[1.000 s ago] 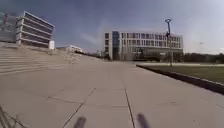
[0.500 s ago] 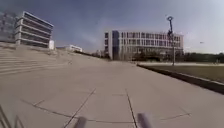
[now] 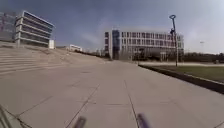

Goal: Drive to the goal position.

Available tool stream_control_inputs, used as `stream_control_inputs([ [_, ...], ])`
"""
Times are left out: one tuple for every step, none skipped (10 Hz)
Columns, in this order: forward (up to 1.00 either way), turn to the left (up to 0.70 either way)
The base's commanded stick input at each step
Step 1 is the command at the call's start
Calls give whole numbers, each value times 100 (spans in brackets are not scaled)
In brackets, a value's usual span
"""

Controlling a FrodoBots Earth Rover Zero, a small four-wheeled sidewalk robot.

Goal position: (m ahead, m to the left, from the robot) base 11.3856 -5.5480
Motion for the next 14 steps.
stream_control_inputs([
  [70,0],
  [70,0],
  [70,0],
  [70,0],
  [70,0],
  [70,0],
  [70,0],
  [70,0],
  [70,0],
  [70,0],
  [70,0],
  [70,0],
  [70,0],
  [70,0],
])
